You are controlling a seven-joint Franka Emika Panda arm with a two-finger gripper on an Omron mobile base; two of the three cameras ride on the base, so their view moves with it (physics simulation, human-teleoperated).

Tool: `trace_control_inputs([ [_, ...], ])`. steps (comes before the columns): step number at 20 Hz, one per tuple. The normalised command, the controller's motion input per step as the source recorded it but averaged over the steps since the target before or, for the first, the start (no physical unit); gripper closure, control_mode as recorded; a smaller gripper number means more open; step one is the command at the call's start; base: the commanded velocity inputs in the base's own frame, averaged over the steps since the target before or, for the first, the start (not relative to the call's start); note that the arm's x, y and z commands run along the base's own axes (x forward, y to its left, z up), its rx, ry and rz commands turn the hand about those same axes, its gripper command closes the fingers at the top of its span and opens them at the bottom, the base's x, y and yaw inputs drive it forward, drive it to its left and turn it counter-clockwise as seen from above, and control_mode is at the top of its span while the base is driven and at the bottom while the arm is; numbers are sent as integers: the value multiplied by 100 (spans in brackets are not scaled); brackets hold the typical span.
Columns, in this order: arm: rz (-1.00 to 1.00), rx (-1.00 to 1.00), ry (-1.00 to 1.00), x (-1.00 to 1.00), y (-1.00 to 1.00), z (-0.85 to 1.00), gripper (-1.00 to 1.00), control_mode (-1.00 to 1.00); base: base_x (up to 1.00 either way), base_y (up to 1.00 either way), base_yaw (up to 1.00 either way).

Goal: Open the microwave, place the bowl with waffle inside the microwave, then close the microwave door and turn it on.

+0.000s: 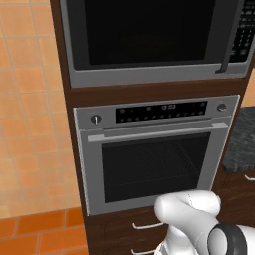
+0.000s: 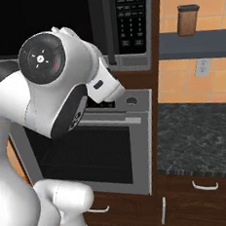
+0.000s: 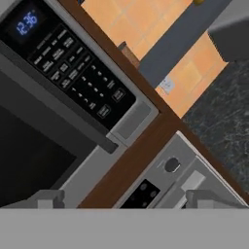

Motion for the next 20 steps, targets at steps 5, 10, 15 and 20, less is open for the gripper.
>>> trace_control_inputs([
  [5,0,9,0,11,-23,-11,-100,-100,0,0,0],
  [10,1,8,-4,19,-8,-12,-100,-100,0,0,0],
  [15,1,8,-15,57,-2,-7,100,-100,0,0,0],
  [20,1,6,-17,65,-15,-3,100,-100,0,0,0],
])
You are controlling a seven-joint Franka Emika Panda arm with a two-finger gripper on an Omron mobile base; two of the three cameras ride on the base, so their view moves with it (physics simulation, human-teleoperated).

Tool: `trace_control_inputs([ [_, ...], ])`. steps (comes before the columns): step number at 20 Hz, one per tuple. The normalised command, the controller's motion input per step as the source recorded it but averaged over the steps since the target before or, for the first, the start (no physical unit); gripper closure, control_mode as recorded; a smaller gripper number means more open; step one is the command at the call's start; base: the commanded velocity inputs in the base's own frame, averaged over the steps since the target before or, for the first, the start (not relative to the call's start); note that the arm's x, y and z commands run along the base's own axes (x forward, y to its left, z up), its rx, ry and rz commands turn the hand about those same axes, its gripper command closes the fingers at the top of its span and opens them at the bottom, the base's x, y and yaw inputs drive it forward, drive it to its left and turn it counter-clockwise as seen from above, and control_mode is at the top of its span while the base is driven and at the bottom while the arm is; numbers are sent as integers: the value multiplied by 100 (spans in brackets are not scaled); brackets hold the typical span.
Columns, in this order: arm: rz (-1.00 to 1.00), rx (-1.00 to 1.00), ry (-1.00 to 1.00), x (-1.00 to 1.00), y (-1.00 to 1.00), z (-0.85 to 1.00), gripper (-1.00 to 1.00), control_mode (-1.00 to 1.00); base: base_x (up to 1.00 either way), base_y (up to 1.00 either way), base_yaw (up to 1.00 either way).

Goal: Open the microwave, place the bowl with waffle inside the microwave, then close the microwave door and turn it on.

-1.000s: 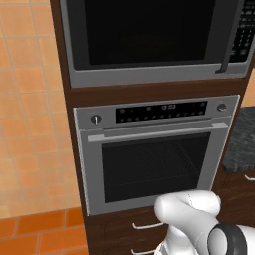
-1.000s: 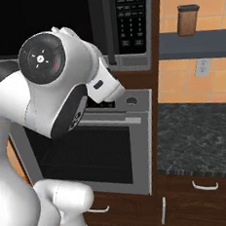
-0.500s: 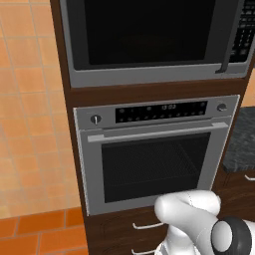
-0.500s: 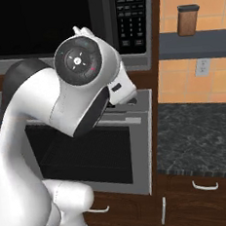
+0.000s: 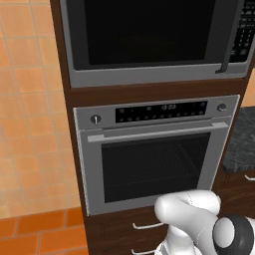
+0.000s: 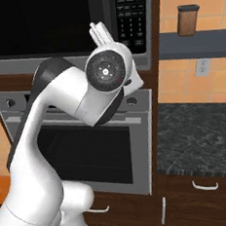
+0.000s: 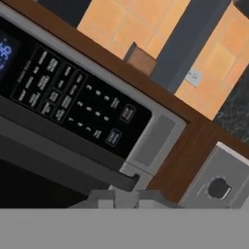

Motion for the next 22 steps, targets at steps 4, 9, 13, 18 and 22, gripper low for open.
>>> trace_control_inputs([
  [4,2,6,-11,43,-14,-11,100,-100,0,0,0],
  [9,8,5,0,13,-11,0,100,-100,0,0,0],
  [13,13,7,0,19,0,0,100,-100,0,0,0],
  [18,14,4,0,13,0,0,100,-100,0,0,0],
  [22,8,1,0,10,0,3,100,-100,0,0,0],
])
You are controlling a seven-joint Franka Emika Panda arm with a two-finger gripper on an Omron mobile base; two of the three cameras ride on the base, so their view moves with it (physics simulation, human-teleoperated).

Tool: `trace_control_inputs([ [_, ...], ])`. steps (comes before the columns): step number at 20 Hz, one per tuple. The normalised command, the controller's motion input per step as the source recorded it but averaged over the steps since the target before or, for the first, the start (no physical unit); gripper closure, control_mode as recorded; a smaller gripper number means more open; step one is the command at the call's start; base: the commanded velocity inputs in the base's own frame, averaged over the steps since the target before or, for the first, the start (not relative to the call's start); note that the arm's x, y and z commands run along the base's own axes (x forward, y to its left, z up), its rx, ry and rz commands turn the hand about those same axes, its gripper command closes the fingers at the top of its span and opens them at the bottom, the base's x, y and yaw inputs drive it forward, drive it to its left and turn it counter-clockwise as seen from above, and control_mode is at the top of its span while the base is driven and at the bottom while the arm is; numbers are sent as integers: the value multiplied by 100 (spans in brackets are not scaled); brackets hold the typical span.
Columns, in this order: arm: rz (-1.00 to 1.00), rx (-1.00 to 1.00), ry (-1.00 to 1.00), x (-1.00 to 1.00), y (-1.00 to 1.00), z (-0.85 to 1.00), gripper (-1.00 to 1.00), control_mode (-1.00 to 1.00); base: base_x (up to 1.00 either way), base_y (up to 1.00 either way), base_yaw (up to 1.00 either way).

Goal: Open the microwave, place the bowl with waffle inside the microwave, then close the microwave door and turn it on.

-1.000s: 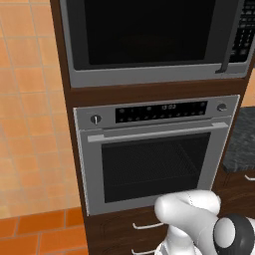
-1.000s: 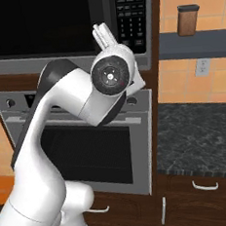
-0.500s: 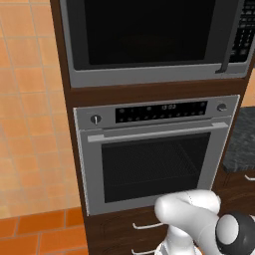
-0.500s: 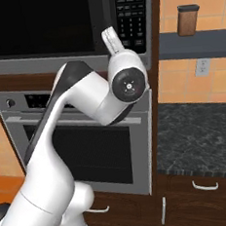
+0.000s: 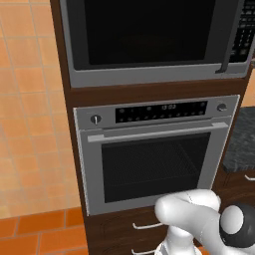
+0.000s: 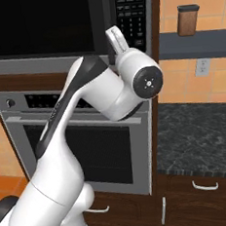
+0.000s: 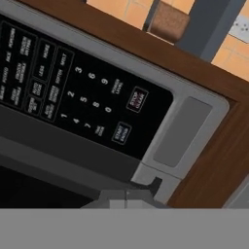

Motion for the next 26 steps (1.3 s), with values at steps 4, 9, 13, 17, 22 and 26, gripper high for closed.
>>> trace_control_inputs([
  [4,1,0,-2,20,0,7,100,-100,0,0,0],
  [9,0,0,-2,29,0,1,100,-100,0,0,0],
  [13,0,0,0,28,0,0,100,-100,0,0,0],
  [17,0,0,0,23,0,0,100,-100,0,0,0],
  [22,0,0,0,31,0,0,100,-100,0,0,0],
  [26,0,1,0,29,-5,0,100,-100,0,0,0],
])
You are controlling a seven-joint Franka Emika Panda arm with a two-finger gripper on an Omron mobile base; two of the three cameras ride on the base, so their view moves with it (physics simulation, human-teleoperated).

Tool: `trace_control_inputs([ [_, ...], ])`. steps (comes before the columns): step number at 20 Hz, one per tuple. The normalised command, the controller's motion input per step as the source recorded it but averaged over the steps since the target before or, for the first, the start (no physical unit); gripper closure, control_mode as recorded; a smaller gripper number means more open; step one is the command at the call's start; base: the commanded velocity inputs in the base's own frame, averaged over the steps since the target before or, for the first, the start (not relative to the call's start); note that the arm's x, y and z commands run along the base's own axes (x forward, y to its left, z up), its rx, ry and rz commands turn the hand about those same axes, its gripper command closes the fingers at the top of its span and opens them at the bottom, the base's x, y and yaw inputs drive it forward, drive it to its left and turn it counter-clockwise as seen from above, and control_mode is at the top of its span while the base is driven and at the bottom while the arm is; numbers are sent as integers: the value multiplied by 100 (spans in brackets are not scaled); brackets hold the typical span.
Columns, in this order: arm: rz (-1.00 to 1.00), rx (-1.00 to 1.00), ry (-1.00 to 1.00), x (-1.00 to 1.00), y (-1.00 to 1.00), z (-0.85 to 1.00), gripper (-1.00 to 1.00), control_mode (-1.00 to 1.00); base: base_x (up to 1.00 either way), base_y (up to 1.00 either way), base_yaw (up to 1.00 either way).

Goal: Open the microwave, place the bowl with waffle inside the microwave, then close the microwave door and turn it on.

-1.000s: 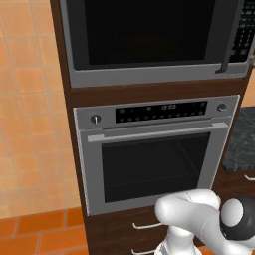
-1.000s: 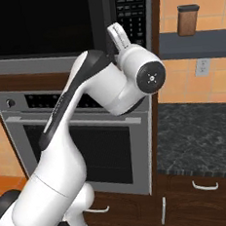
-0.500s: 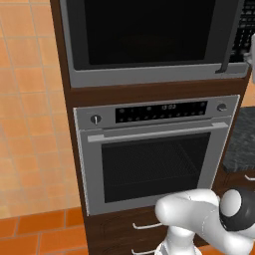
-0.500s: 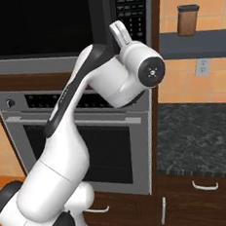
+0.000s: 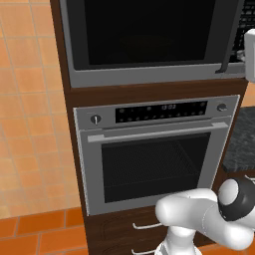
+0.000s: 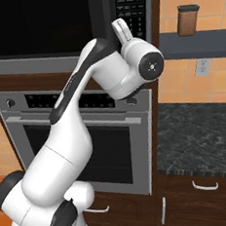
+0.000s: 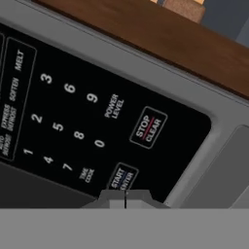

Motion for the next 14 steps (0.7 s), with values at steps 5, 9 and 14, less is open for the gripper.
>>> trace_control_inputs([
  [5,0,2,0,26,-6,0,100,-100,0,0,0],
  [9,0,0,0,32,0,0,100,-100,0,0,0],
  [14,0,0,0,32,0,0,100,-100,0,0,0],
])
